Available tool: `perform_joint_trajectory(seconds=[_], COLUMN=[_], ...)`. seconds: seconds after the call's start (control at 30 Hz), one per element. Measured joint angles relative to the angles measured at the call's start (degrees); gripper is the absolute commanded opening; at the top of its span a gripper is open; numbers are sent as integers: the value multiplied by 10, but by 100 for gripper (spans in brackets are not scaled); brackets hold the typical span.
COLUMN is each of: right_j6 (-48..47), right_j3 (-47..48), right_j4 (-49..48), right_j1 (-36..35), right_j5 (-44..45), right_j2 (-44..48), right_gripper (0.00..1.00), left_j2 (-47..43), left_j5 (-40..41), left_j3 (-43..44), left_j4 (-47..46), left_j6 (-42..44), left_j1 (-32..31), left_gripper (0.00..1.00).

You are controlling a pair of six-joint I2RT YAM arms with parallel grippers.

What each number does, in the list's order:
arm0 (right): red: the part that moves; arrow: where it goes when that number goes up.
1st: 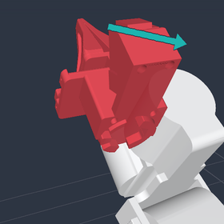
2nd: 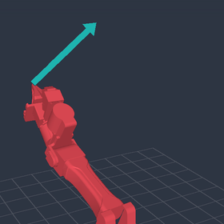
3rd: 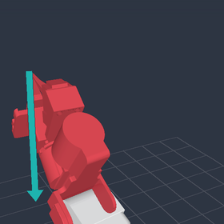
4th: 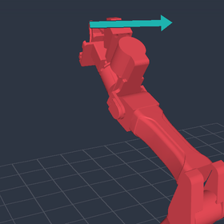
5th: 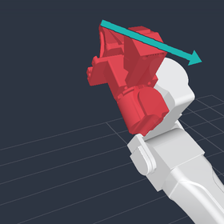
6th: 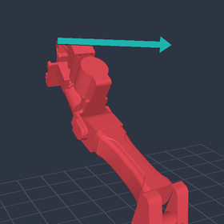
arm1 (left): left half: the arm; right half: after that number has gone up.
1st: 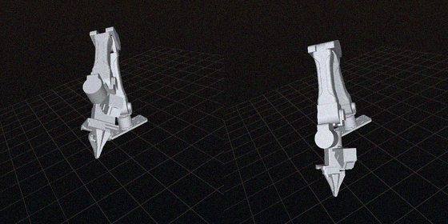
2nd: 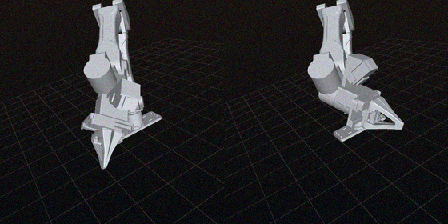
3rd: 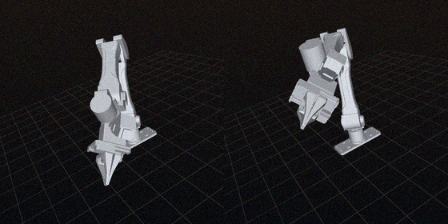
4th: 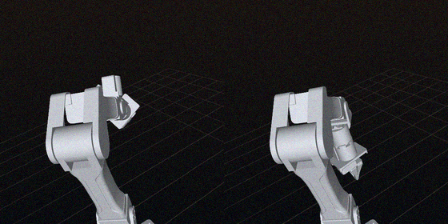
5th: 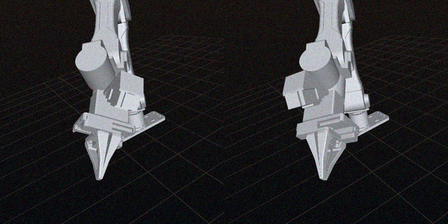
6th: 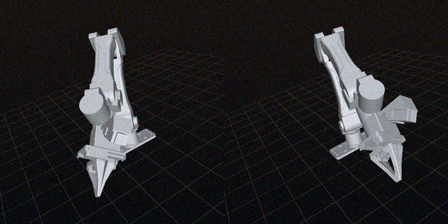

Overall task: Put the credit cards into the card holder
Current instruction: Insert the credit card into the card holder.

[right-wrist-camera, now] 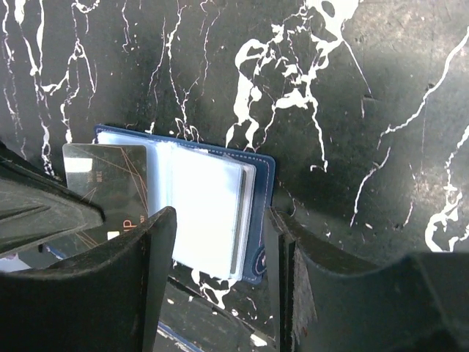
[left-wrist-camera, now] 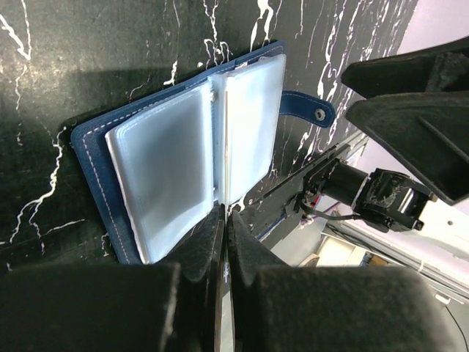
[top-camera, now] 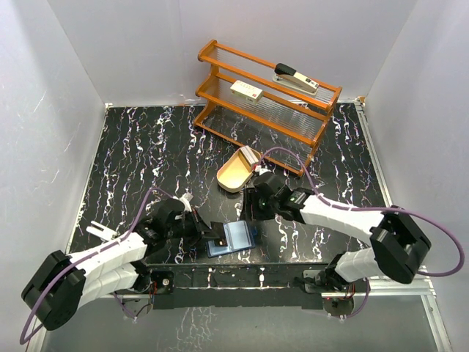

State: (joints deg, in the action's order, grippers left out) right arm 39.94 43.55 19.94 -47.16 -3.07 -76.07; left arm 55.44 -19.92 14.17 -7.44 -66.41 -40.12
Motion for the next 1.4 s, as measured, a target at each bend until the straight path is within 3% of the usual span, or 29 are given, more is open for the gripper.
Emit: perform_joint_trajectory(seconds=[0.43,0.8,1.4], right_j6=[-43,-52,-51], right_j3=[30,32,37], right_j4=[24,37,39], right_j1=[-20,-68,-82], right_j5=[-2,34,65], right_j2=[-85,-112,-116], right_gripper=[45,31,25], left_j2=[54,103,95], left_j5=[-47,-67,-88], left_j3=[-4,-20,15], left_j4=[-74,-106,-64], left_j6=[-2,0,47], left_j1=[10,10,10], left_gripper=[0,0,0])
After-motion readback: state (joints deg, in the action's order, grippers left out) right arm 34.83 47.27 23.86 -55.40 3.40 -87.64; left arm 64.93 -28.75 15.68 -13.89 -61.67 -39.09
